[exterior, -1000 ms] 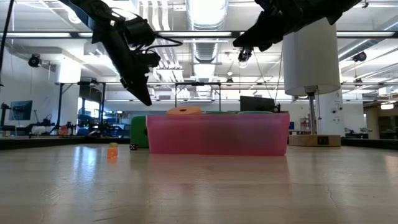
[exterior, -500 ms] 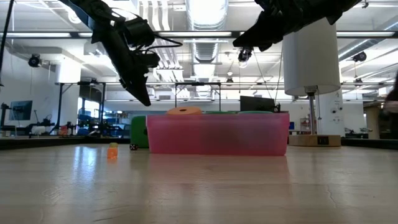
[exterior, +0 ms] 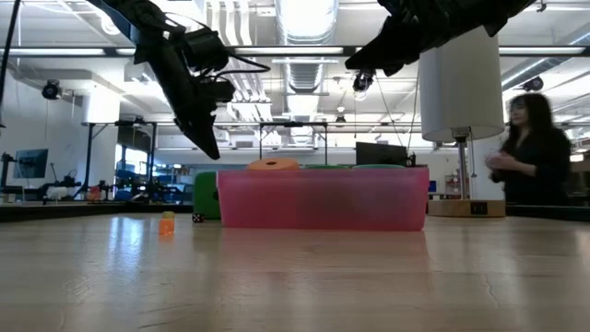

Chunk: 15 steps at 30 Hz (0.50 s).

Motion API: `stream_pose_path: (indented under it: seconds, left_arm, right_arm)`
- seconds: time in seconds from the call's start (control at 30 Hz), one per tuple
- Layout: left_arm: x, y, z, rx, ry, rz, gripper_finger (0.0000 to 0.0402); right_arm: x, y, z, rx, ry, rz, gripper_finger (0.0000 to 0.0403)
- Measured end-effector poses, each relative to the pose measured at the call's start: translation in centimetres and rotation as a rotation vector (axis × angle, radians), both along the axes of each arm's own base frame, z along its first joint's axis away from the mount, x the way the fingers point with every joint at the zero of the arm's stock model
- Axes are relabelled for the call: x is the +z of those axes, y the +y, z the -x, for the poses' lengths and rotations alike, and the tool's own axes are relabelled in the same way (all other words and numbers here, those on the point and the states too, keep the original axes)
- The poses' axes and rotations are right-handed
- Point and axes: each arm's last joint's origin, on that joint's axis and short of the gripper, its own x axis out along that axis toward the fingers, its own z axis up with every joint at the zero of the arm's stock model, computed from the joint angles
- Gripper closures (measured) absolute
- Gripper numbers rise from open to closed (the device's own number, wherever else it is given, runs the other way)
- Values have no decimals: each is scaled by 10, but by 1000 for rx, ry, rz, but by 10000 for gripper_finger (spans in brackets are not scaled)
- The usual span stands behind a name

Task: Pick & Place Dice
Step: Put the green die into the pink bin

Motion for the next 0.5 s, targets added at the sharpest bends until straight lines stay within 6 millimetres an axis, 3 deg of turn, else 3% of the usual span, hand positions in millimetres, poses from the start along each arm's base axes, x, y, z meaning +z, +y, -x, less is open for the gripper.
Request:
stream_pose_path:
  seconds: [0.2,0.5]
  left_arm:
    - [12,-2,-7,-61,-12,-29,168]
    - [8,6,-25,-34,92,12,19]
  right_arm:
    - [0,0,0,0,0,0,394]
    - [0,0,0,0,-3,1,394]
